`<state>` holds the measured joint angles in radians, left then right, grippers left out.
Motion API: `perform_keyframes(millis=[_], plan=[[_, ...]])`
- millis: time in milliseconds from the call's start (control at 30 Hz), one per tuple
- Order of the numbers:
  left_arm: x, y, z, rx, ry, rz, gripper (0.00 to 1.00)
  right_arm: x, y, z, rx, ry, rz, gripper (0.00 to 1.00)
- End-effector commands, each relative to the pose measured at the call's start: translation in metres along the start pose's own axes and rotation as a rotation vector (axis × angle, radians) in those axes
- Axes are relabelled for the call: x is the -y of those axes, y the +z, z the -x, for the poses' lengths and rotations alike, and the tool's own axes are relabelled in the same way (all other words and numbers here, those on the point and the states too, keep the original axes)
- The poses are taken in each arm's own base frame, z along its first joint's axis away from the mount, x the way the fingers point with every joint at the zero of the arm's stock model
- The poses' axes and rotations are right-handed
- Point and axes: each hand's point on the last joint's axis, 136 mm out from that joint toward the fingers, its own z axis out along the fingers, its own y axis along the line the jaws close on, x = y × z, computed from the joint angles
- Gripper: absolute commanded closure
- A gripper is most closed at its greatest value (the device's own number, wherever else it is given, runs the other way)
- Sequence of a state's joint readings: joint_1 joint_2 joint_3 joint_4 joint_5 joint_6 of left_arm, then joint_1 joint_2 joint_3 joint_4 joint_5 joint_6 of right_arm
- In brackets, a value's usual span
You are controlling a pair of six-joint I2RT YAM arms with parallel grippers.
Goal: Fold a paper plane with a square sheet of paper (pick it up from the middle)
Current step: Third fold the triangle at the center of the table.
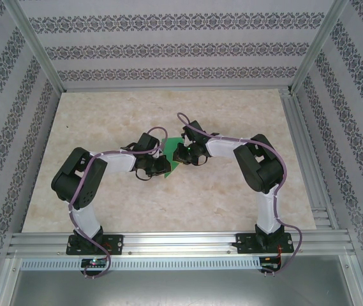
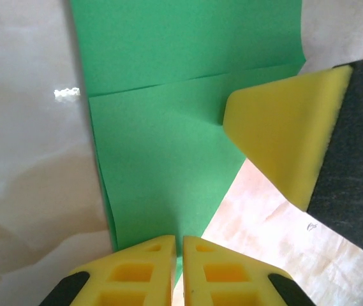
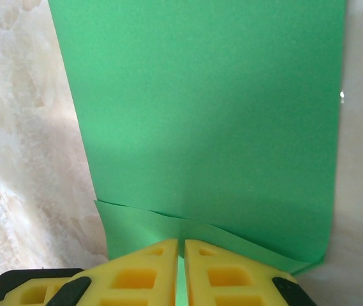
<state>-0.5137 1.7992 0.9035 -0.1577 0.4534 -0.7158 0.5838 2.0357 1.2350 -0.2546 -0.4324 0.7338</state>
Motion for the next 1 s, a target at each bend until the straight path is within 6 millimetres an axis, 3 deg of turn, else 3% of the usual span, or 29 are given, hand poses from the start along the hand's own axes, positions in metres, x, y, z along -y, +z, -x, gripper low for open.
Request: perform_keyframes(millis=[0, 233, 467, 600, 733, 800, 967], plan=[[-0.027, 0.007, -0.017, -0.045, -0.021, 0.107, 0.88, 0.014, -0.001, 0.006, 0.019, -0.003, -0.018, 0.87], [-0.041, 0.007, -0.030, -0.081, -0.030, 0.152, 0.88, 0.028, -0.007, 0.024, 0.060, -0.020, 0.002, 0.86], [-0.044, 0.008, -0.033, -0.095, -0.029, 0.161, 0.88, 0.052, -0.023, 0.059, 0.138, 0.013, -0.015, 0.86], [-0.043, 0.007, -0.032, -0.091, -0.027, 0.159, 0.89, 0.028, -0.049, 0.069, 0.194, -0.037, 0.025, 0.85], [-0.040, 0.007, -0.030, -0.086, -0.023, 0.155, 0.89, -0.009, -0.068, 0.055, 0.216, -0.121, 0.073, 0.84], [-0.040, 0.007, -0.029, -0.084, -0.022, 0.156, 0.89, -0.021, -0.067, 0.043, 0.205, -0.146, 0.077, 0.83], [-0.037, 0.005, -0.027, -0.073, -0.021, 0.149, 0.90, -0.031, -0.036, 0.015, 0.119, -0.146, 0.067, 0.85]])
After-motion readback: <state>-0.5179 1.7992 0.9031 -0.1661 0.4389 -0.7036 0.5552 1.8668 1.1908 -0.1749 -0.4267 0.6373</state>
